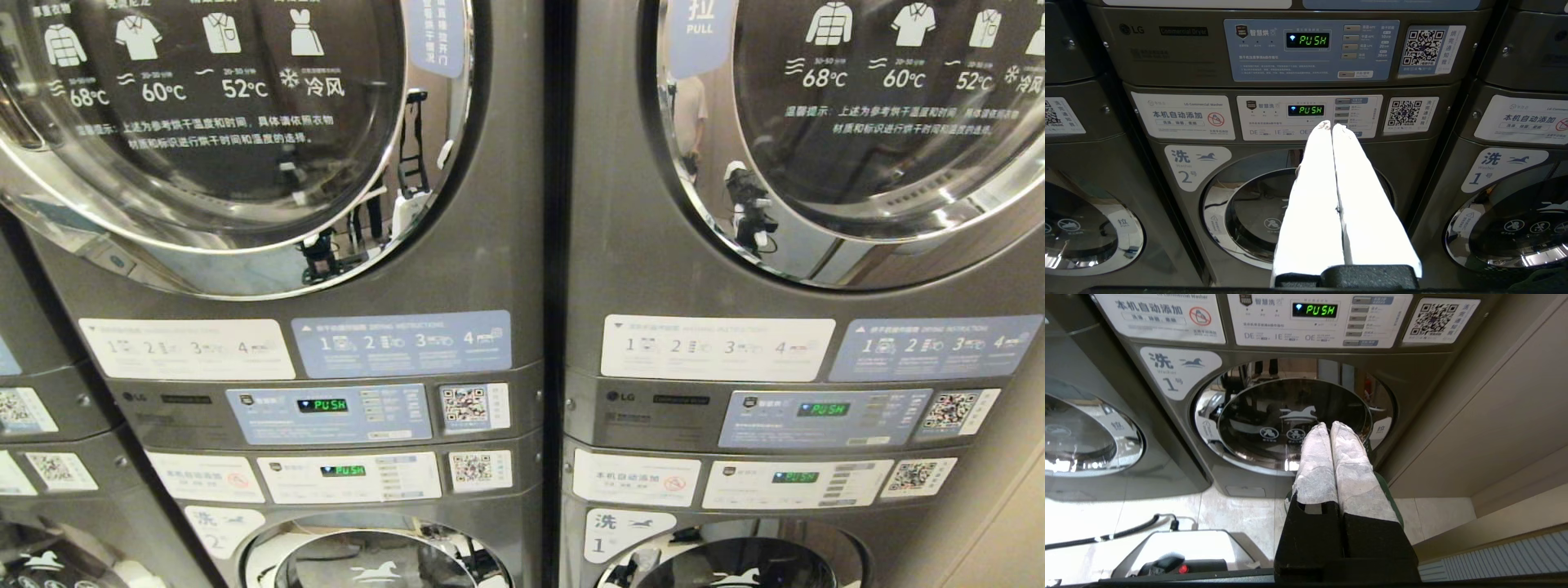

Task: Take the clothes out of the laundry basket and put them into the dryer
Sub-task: Close the dryer

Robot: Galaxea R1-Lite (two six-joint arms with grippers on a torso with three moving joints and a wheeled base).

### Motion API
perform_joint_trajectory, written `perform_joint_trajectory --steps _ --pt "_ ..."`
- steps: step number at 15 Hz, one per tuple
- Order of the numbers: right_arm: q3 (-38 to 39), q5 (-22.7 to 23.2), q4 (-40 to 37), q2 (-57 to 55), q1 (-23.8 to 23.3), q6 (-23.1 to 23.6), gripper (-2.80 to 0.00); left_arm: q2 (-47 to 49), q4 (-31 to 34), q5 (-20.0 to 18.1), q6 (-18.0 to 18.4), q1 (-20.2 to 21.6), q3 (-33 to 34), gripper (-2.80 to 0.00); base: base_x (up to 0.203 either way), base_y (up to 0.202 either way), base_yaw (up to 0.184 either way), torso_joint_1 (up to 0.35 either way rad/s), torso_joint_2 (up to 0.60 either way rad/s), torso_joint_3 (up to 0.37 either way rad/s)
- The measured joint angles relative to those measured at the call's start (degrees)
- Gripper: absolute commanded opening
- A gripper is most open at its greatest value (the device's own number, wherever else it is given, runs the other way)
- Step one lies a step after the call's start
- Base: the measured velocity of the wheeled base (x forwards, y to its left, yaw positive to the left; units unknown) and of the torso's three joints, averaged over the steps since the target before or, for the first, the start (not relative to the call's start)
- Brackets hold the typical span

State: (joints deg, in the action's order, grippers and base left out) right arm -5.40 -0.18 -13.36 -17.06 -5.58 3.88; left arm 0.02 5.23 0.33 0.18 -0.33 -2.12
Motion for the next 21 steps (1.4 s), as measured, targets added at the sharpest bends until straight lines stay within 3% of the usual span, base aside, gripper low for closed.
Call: perform_joint_trajectory --steps 4,6,8,11,13,16,19,21 --pt "1.2 0.4 3.0 0.8 -1.2 -1.8 -2.80 0.0 0.0 0.0 0.1 0.0 0.0 -2.80 0.000 0.000 0.000 -0.009 0.00 0.001" --pt "2.8 1.4 7.6 0.9 -1.3 0.4 -2.80 0.0 0.4 -0.5 1.0 0.0 -0.1 -2.80 0.000 0.000 0.000 0.000 0.00 0.000" --pt "3.0 2.5 7.6 1.0 0.4 1.7 -2.80 0.0 0.4 -2.3 3.6 0.0 -0.6 -2.80 0.000 0.000 0.000 0.000 0.00 0.000" --pt "2.9 2.6 7.1 1.8 4.0 1.9 -2.80 4.3 -0.2 -4.7 4.0 0.0 -6.8 -2.80 0.000 0.000 0.000 0.000 0.00 0.000" --pt "2.9 2.7 7.1 4.1 4.6 2.1 -2.80 14.0 -2.9 -3.8 2.4 -0.1 -14.9 -2.80 0.000 0.000 0.000 0.000 0.00 0.000" --pt "3.0 2.7 7.4 7.8 5.0 2.1 -2.80 36.2 -9.3 -0.1 -2.1 1.4 -33.8 -2.80 0.000 0.000 0.000 0.000 0.00 0.000" --pt "3.0 2.6 7.4 9.2 5.4 1.8 -2.80 59.4 -17.7 0.8 -5.5 8.7 -49.8 -2.80 0.000 0.000 0.000 0.000 0.00 0.000" --pt "3.0 2.6 7.2 11.1 5.5 1.8 -2.80 72.1 -25.6 -1.7 -6.8 15.5 -57.6 -2.80 0.000 0.000 0.000 0.000 0.00 0.000"
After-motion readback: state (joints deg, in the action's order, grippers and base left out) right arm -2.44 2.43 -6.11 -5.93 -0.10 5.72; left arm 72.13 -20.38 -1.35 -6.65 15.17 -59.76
